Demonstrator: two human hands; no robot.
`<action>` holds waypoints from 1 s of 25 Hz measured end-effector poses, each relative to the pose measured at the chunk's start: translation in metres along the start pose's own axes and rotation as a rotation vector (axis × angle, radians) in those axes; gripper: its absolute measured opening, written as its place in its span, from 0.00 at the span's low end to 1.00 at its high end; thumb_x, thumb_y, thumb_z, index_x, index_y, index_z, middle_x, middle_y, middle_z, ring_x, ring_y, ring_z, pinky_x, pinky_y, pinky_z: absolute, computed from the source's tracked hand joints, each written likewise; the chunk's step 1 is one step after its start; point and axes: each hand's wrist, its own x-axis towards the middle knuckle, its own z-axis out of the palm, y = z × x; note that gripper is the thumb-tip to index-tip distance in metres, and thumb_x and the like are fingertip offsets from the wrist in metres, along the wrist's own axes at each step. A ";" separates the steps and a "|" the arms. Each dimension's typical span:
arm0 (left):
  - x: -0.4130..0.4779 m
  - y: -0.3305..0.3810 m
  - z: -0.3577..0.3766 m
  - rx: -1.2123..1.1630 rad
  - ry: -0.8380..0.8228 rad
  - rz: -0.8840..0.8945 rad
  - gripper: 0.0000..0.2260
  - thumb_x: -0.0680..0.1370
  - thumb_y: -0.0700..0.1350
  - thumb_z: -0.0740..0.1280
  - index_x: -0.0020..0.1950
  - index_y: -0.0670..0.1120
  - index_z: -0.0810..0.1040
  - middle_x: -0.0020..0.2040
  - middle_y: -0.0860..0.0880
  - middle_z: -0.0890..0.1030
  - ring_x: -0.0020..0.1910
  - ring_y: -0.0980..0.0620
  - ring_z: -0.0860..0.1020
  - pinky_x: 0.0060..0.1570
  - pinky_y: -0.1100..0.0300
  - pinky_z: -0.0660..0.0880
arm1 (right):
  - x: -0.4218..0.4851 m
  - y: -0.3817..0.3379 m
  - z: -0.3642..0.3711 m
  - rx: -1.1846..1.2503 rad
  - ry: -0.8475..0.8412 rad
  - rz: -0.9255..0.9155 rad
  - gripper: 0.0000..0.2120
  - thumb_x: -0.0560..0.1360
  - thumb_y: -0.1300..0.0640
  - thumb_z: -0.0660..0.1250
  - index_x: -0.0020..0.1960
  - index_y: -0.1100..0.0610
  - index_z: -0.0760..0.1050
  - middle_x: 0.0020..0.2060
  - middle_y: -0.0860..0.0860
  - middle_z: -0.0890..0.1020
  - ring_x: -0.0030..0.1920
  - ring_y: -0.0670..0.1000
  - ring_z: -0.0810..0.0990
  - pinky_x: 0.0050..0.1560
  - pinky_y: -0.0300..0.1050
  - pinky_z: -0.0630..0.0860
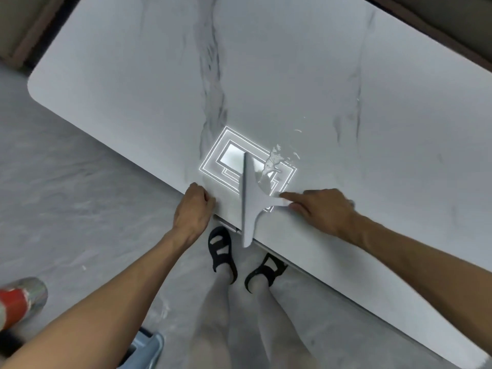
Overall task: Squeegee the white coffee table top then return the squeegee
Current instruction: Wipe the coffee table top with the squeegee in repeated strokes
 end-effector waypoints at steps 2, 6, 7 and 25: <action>0.001 0.012 0.016 0.090 -0.079 0.035 0.09 0.80 0.44 0.58 0.41 0.44 0.70 0.50 0.44 0.73 0.46 0.45 0.74 0.41 0.54 0.69 | -0.035 0.041 -0.008 -0.048 -0.006 0.099 0.19 0.81 0.41 0.47 0.69 0.32 0.63 0.45 0.44 0.81 0.46 0.52 0.82 0.37 0.44 0.69; 0.008 0.027 0.032 0.246 -0.214 -0.020 0.11 0.79 0.43 0.55 0.52 0.37 0.72 0.67 0.32 0.66 0.67 0.36 0.66 0.54 0.48 0.72 | -0.081 0.078 -0.022 -0.074 -0.011 0.243 0.20 0.79 0.37 0.43 0.68 0.32 0.62 0.50 0.40 0.82 0.51 0.49 0.81 0.39 0.45 0.71; 0.009 0.029 0.031 0.244 -0.197 -0.035 0.11 0.79 0.43 0.55 0.52 0.38 0.72 0.66 0.33 0.68 0.66 0.36 0.67 0.54 0.48 0.72 | -0.082 0.074 -0.022 -0.055 -0.004 0.236 0.21 0.78 0.35 0.43 0.68 0.32 0.63 0.50 0.40 0.83 0.51 0.49 0.81 0.40 0.44 0.71; 0.006 0.060 0.057 0.353 -0.357 -0.070 0.14 0.72 0.40 0.58 0.57 0.44 0.69 0.69 0.30 0.61 0.68 0.30 0.62 0.52 0.50 0.67 | -0.134 0.134 -0.021 -0.035 -0.078 0.372 0.18 0.80 0.39 0.49 0.67 0.34 0.68 0.52 0.42 0.82 0.56 0.49 0.79 0.44 0.45 0.71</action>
